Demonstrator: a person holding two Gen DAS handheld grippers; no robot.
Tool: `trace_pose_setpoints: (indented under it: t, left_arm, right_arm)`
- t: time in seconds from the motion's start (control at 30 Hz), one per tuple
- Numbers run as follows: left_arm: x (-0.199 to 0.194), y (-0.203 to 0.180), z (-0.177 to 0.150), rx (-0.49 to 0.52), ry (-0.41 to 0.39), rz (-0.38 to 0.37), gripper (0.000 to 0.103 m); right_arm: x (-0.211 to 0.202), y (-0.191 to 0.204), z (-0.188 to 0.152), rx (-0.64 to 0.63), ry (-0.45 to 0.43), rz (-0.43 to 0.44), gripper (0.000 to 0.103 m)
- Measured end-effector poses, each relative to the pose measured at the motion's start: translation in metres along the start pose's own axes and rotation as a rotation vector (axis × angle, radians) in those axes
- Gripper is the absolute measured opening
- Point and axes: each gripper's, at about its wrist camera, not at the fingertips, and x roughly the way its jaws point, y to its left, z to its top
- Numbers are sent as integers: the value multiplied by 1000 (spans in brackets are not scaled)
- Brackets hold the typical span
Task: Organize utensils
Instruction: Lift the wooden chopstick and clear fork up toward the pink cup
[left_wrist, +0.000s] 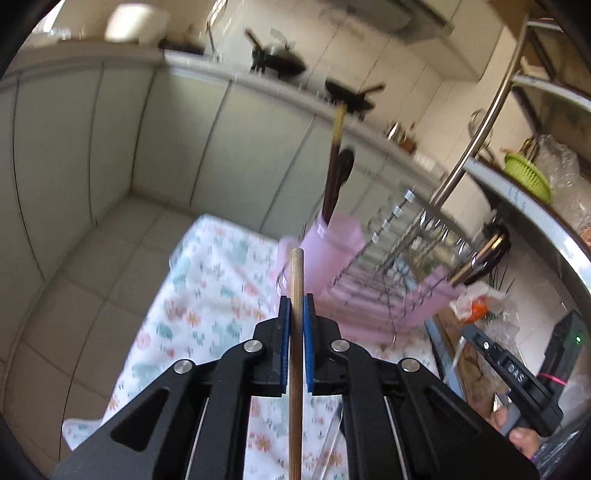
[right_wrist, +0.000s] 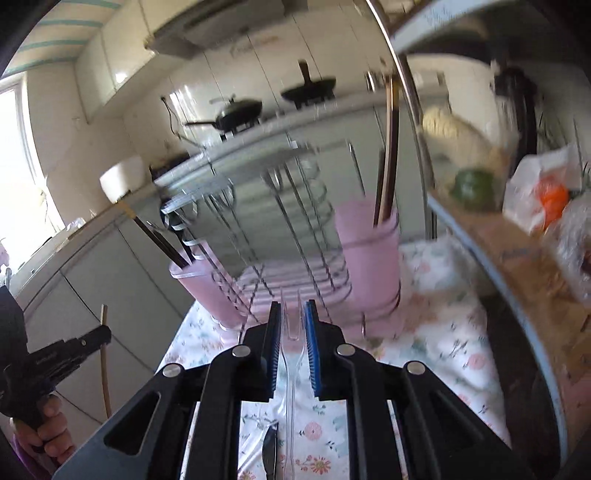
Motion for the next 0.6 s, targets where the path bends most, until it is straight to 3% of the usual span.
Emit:
trace_pose_setpoints:
  t: [0.27, 0.43, 0.6]
  left_arm:
    - [-24, -9, -1, 18, -292, 11, 6]
    - [-4, -12, -9, 71, -374, 64, 6]
    - [21, -13, -16, 110, -384, 81, 6]
  right_arm:
    - [-40, 19, 1, -85, -152, -3, 13]
    - [-44, 13, -5, -88, -186, -14, 13]
    - [-38, 2, -12, -96, -189, -57, 13]
